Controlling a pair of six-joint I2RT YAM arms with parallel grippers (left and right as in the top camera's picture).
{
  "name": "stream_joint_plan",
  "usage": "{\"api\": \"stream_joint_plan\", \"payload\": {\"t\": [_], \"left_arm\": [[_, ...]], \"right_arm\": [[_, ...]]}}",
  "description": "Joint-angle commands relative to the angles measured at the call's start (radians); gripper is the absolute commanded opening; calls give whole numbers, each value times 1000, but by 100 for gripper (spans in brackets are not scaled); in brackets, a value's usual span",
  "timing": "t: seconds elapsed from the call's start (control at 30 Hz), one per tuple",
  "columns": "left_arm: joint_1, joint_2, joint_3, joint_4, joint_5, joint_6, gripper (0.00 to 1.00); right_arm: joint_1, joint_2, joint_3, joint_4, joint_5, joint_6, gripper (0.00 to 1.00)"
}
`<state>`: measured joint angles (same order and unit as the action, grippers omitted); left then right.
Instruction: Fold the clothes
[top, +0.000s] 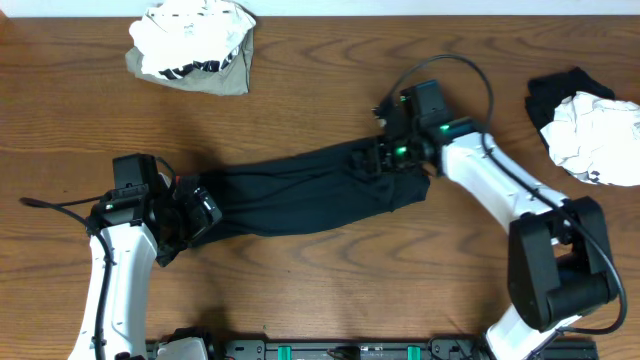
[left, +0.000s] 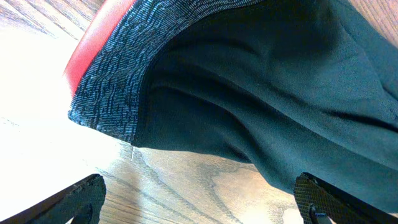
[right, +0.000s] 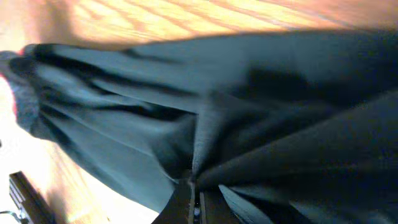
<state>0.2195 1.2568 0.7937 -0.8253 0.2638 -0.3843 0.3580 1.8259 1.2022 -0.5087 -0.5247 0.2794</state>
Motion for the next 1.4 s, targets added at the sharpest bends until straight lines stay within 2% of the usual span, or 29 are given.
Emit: {"api": "stream_joint_plan", "payload": {"t": [0.0,0.1,0.2,0.33,0.47,0.57,0.7,0.73,0.83,0.93,1.0,1.37], "left_arm": [[-3,6,9,-1,9,18,98],[-3,6,9,-1,9,18,98],[-3,6,9,-1,9,18,98],[-3,6,9,0,9,18,98],[-3,6,9,-1,9,18,98],[-3,6,9,-5,9,18,98],[-3,6,9,-4,9,23,98],[-3,6,9,-4,9,23,98],[-3,6,9,-5,9,23,98],[-3,6,9,-4,9,23,98],[-3,6,9,-4,9,22,98],[-3,6,9,-11,9,22,98]], "right_arm": [[53,0,-2,35,-22,43,1],[83,0,-2,69,-17,40,1],[87,0,-2,106,-27,24,11],[73,0,-2,154,-161,55,13],[64,-1,1,129,-163,75,23],[58,-3,1,86,-144,71,15],[58,-12,3,15,-94,35,15],[58,-17,3,-10,-51,29,17],[57,-31,3,-91,117,3,41],[57,-34,3,-170,222,-11,50],[58,-34,-2,-192,233,-11,62],[61,-2,-6,-114,300,201,64]]}}
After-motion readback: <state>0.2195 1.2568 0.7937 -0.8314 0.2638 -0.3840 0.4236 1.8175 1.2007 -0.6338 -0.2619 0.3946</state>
